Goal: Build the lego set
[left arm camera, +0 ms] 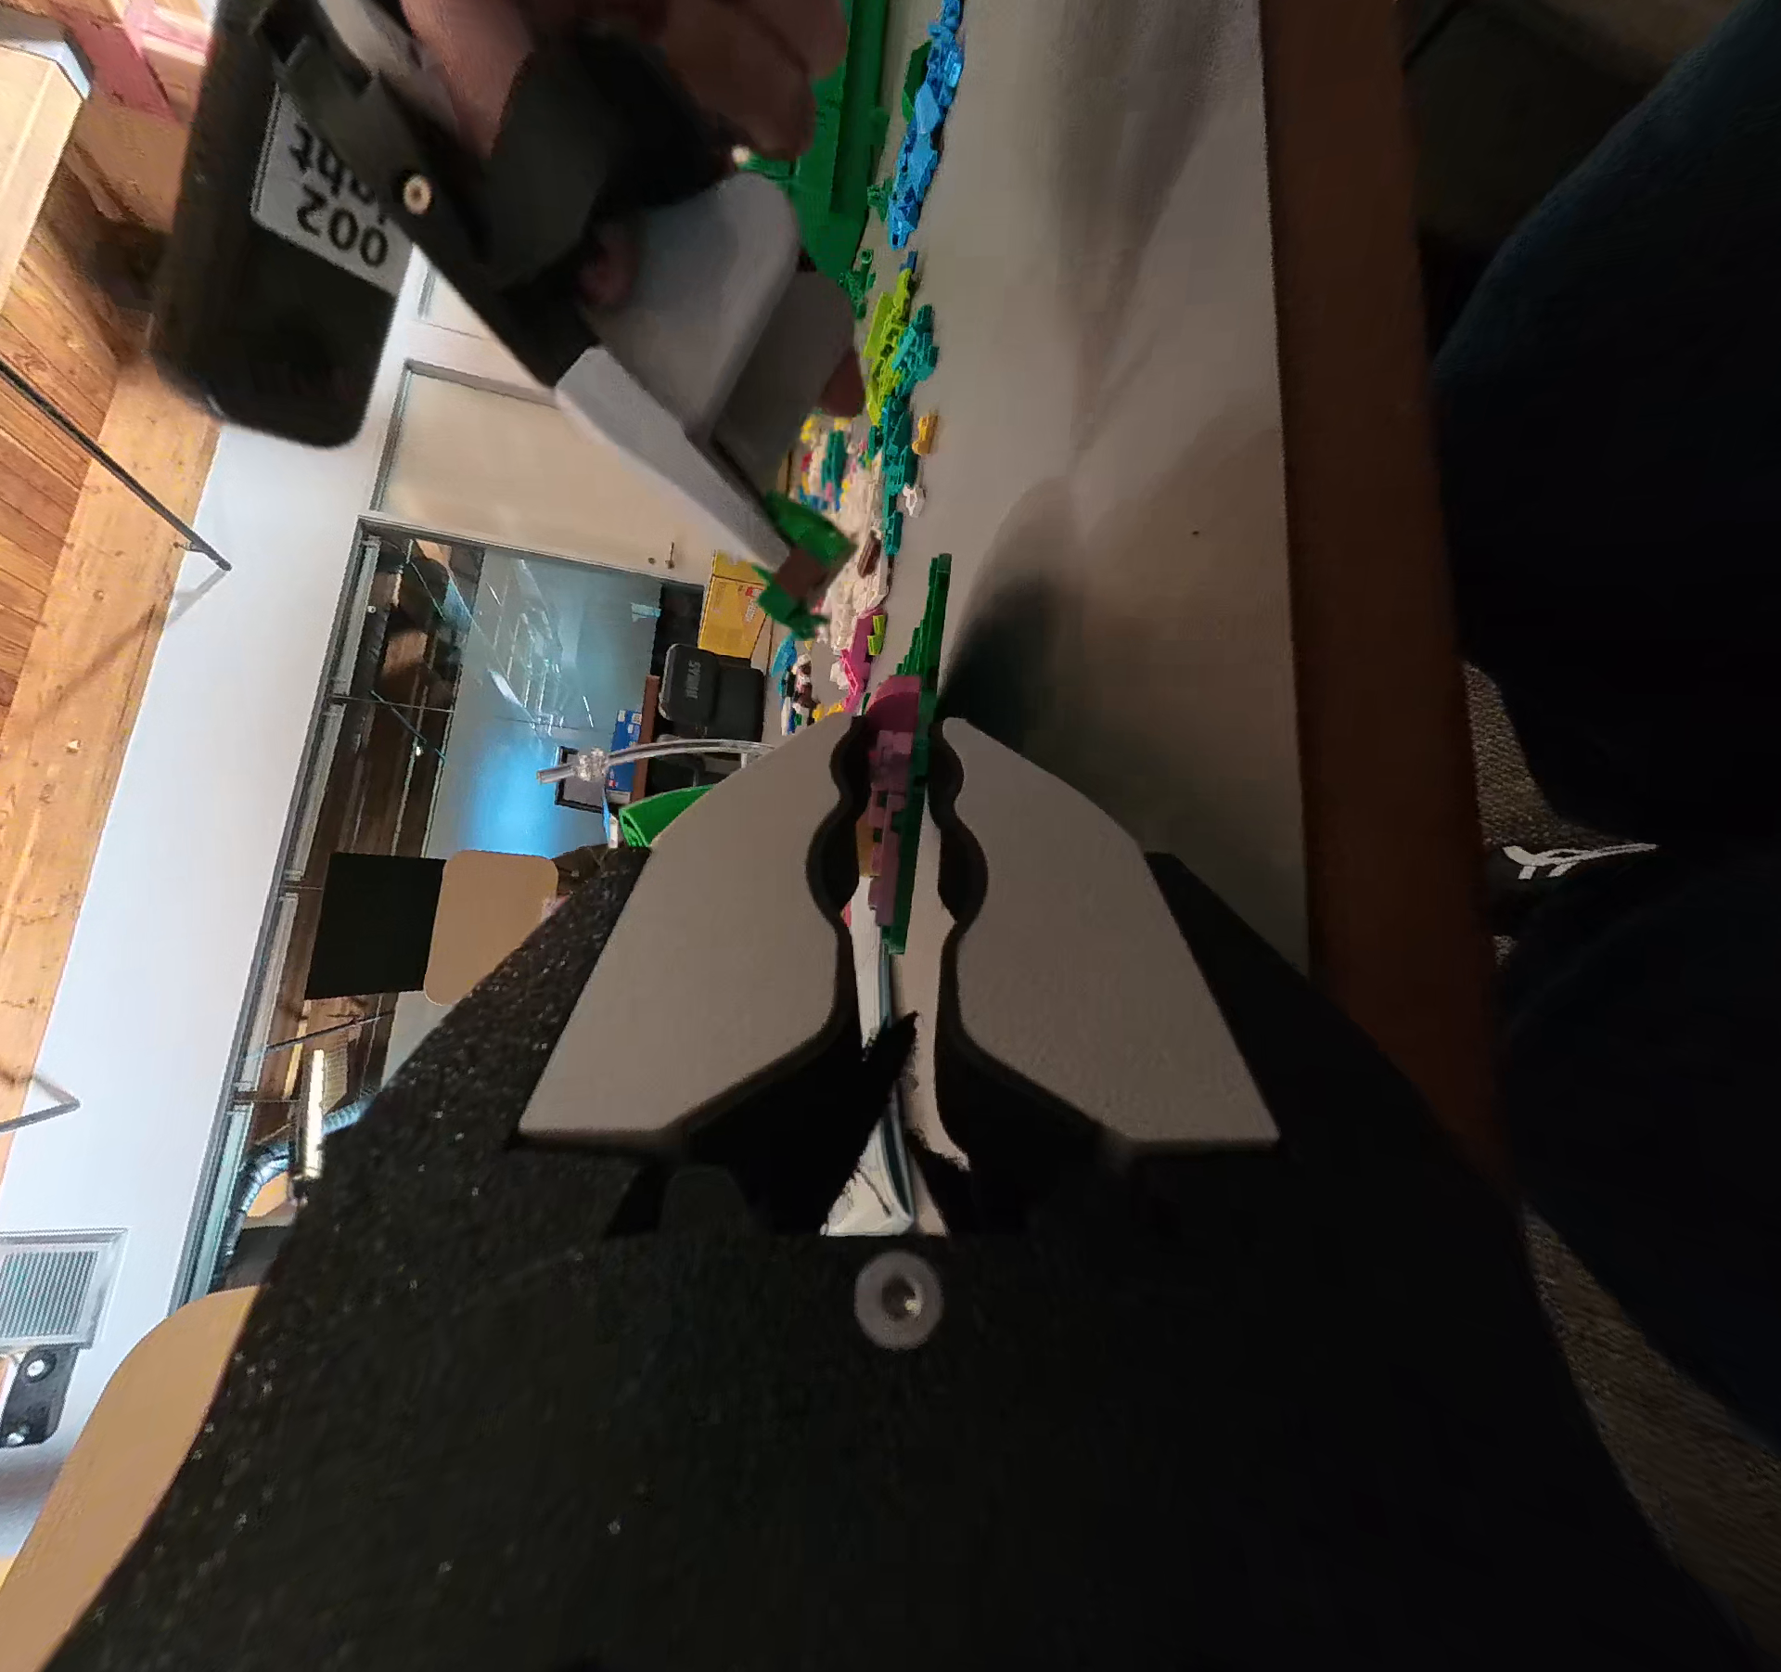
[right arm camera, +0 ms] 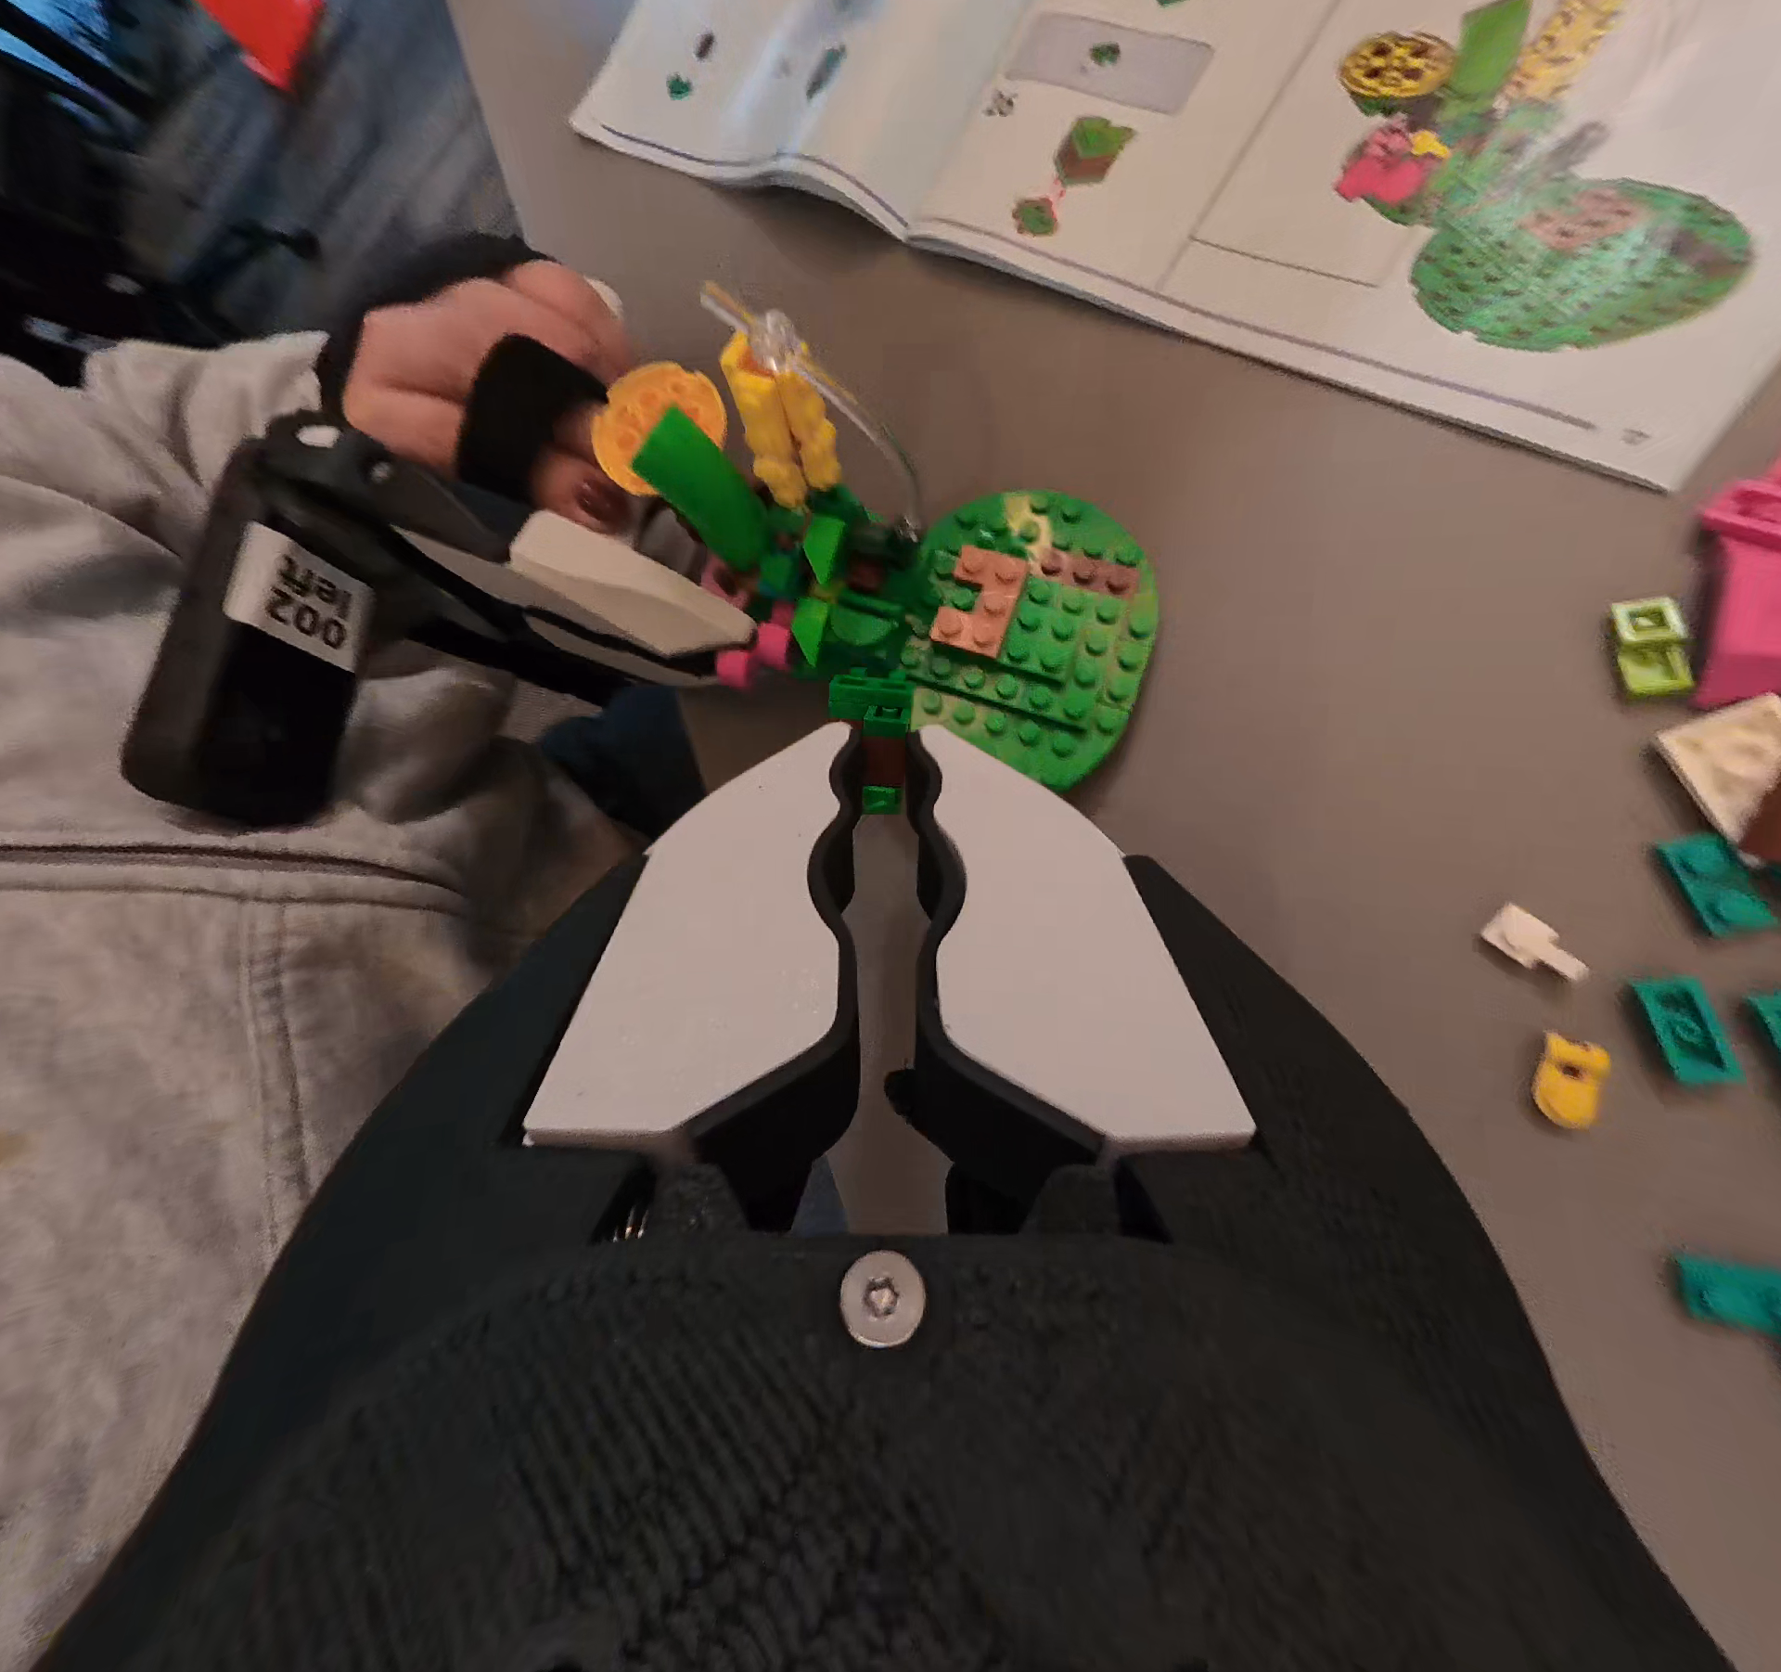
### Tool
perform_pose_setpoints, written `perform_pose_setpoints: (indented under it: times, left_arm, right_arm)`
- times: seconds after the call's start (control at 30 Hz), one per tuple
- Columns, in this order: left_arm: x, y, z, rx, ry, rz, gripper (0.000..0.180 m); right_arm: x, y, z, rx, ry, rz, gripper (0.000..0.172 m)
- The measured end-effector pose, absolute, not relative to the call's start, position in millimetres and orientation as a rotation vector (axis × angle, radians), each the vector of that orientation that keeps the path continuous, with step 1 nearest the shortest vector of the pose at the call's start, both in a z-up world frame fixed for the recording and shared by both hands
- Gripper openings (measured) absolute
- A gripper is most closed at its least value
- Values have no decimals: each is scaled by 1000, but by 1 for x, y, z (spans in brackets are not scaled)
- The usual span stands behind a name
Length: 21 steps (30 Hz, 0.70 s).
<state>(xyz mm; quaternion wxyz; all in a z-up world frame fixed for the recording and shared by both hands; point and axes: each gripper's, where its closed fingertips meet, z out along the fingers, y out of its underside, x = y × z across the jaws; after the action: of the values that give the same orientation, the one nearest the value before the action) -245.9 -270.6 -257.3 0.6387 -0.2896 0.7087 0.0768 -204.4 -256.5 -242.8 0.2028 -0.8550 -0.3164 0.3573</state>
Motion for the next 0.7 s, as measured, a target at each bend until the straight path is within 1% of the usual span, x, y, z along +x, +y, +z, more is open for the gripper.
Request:
perform_pose_setpoints:
  times: [0.33, 0.5, 0.7]
  left_arm:
    - [-246, -269, -249, -491, 1626, 296, 11]
    - [-242, -268, -260, -375, 1681, 382, 11]
    - [-237, -266, -258, -352, 1674, 390, 11]
  right_arm:
    - [-217, -250, -244, -2456, -962, 969, 6]
    - [-219, -245, -236, -2444, -960, 917, 6]
    - [-216, -247, -242, -2501, -967, 850, 6]
